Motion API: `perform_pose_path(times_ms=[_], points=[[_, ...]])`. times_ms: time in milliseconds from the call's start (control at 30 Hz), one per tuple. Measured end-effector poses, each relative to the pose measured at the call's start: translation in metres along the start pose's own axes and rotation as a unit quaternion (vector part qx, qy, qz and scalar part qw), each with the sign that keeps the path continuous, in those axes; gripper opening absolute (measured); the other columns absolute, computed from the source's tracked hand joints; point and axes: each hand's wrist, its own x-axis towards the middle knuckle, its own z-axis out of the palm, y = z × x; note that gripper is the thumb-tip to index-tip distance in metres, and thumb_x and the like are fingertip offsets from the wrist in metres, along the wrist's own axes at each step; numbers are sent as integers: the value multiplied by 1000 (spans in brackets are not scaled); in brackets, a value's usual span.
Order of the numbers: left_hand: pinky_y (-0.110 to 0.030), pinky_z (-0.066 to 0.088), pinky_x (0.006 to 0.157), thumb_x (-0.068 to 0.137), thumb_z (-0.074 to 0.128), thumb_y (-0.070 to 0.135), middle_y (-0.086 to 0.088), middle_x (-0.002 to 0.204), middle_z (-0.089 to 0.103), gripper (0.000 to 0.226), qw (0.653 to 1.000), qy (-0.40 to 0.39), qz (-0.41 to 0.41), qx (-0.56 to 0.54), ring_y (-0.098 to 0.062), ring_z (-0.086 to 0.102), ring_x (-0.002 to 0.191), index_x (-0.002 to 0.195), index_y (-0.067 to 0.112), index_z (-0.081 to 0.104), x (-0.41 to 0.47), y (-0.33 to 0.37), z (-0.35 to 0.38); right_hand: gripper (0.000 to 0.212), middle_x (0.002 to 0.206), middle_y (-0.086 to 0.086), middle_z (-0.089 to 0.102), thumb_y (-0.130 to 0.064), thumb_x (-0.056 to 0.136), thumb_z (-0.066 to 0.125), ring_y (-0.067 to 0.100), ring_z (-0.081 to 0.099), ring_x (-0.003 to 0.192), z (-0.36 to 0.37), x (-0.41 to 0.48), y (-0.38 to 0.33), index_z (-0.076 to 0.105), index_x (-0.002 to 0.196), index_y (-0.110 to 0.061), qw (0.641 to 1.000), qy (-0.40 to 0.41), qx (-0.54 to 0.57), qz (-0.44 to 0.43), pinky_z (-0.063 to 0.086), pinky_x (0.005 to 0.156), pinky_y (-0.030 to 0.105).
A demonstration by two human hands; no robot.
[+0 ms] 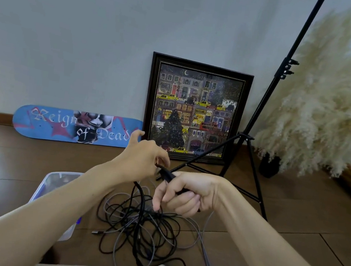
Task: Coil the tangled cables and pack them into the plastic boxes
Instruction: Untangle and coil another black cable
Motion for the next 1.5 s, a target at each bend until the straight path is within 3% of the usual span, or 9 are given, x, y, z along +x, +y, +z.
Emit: perform_pose_path(times_ms=[367,500,600,767,933,1100,1200,1367,1500], points=[[-28,13,82,80,66,41,28,66,63,14,972,-35,-90,-216,-3,53,82,87,32,74,1,-3,-3,18,36,-12,38,-28,83,73,-3,34,26,-8,-15,-2,68,88,-11,987,-35,105,-118,23,28,9],[-31,44,93,75,74,25,-10,94,73,23,900,-103,-67,-418,-8,60,87,96,16,76,-3,-9,-11,12,38,-11,37,-18,90,64,-3,33,27,-7,-19,-2,67,96,-7,980,-67,127,-140,24,30,10],[-21,48,85,79,73,12,-10,98,72,23,876,-137,-65,-458,-7,62,89,102,8,74,-4,-14,-22,16,42,-5,30,-7,95,52,4,28,30,-9,-23,-4,60,108,-1,971,-91,183,-124,22,33,14],[-14,49,79,73,75,17,-16,99,72,28,859,-90,-93,-496,-12,65,91,100,8,74,-2,-15,-35,21,44,-1,33,-4,97,42,9,32,33,-10,-24,-6,56,111,3,965,-83,213,-133,24,35,18],[-27,46,94,71,70,33,-11,100,73,37,860,-69,-73,-501,-19,65,101,101,11,75,-4,-8,-34,25,43,-1,34,-21,101,45,10,32,32,-10,-25,-7,54,102,3,960,-87,212,-163,25,35,18],[-10,46,74,76,63,26,-2,62,66,24,818,70,-108,-560,-9,66,75,88,7,71,2,-5,-35,45,43,3,33,-39,99,47,8,22,28,-15,-29,-3,54,100,5,932,-127,279,-192,23,34,18],[-16,50,69,79,61,29,-1,66,63,23,802,18,-117,-586,-10,64,69,90,10,66,-2,5,-34,42,43,5,33,-34,101,45,7,17,28,-17,-31,-3,55,97,6,931,-123,284,-193,17,34,17],[-48,47,97,84,61,51,-16,102,64,39,751,-49,-133,-645,-25,62,100,109,21,68,0,18,-19,42,42,3,34,-37,100,47,12,30,30,-14,-28,-4,56,89,3,937,-101,268,-199,18,33,17],[-56,40,100,92,54,43,-22,107,64,33,749,-75,-148,-641,-31,55,98,99,17,72,0,19,-11,41,43,4,34,-34,101,46,10,23,28,-12,-30,-3,55,84,3,939,-121,262,-187,16,34,16]])
